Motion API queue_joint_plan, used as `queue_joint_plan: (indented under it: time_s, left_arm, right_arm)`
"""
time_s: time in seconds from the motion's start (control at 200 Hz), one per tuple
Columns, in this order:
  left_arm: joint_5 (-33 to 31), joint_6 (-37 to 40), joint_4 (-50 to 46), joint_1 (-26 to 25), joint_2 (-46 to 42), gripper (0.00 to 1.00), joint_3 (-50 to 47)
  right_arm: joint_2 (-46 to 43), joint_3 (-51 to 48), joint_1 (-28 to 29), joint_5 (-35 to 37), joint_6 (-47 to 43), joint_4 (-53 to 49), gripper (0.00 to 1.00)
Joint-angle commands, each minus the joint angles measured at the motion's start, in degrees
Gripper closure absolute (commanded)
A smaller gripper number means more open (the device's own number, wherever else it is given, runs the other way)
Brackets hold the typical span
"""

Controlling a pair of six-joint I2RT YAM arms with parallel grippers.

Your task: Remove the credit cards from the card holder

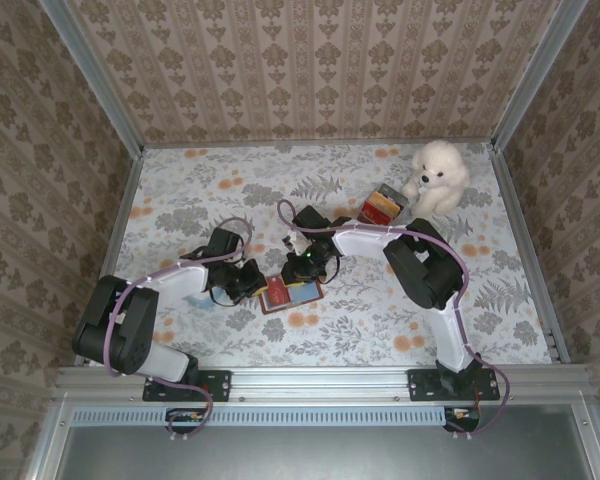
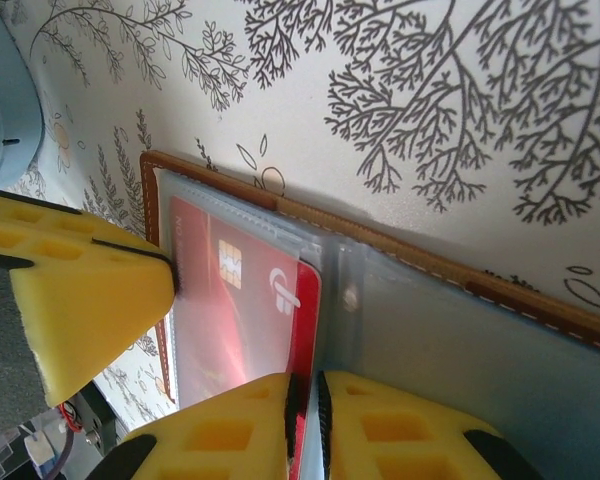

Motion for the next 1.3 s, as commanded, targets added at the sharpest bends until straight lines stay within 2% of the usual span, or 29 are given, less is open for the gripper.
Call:
queue_joint_plan:
  time_s: [0.0,0.12,0.35,0.505,0.65,0.755,0.92,1.12,1.295]
  left_arm:
    - [-1.6,0.1,0.0,-0.8,1.5,0.96,-1.5]
    - [-1.8,-0.1,0.2,-1.0,1.5,0.96,-1.5]
    - [-2.4,-0.2,-0.6,-1.3,0.5,0.95,-1.3]
    - [-1.6,0.8,-2.1,-0.9,-1.5,0.8,0.0]
    - [-1.7,2.1,-4.0,-0.6,-3.1,0.73,1.1]
    - [-1.3,1.9,-3.3,-0.4,-3.4,0.74,0.9]
    - [0.7,1.9,-1.5,-0.4,-3.4,0.84,1.0]
    - [3.1,2.0,1.3,-0.8,-3.5,0.91,1.4]
    - [3.0,2.0,1.8,-1.6,-1.1,0.94,1.8]
  right_arm:
    - [1.9,1.2,0.3,-2.8,0.6,0.4,0.81]
    - [1.9,0.9,0.2,-3.3,1.1,0.9,0.82]
    - [0.9,-0.3,-0.3,-3.9,2.4,2.7,0.91]
    - [-3.0,-3.1,-1.0,-1.6,2.7,3.2,0.96]
    - [-5.6,-4.1,-1.7,0.4,0.7,0.4,0.96]
    - [-5.8,-4.2,-1.9,1.7,-0.6,-1.2,0.96]
    - [-4.9,-3.5,-2.0,2.6,-0.6,-1.9,0.96]
    - [-3.9,-1.4,-2.0,5.2,-2.6,-5.0,0.96]
    - [-3.5,-0.2,-2.0,5.7,-3.9,-6.6,0.96]
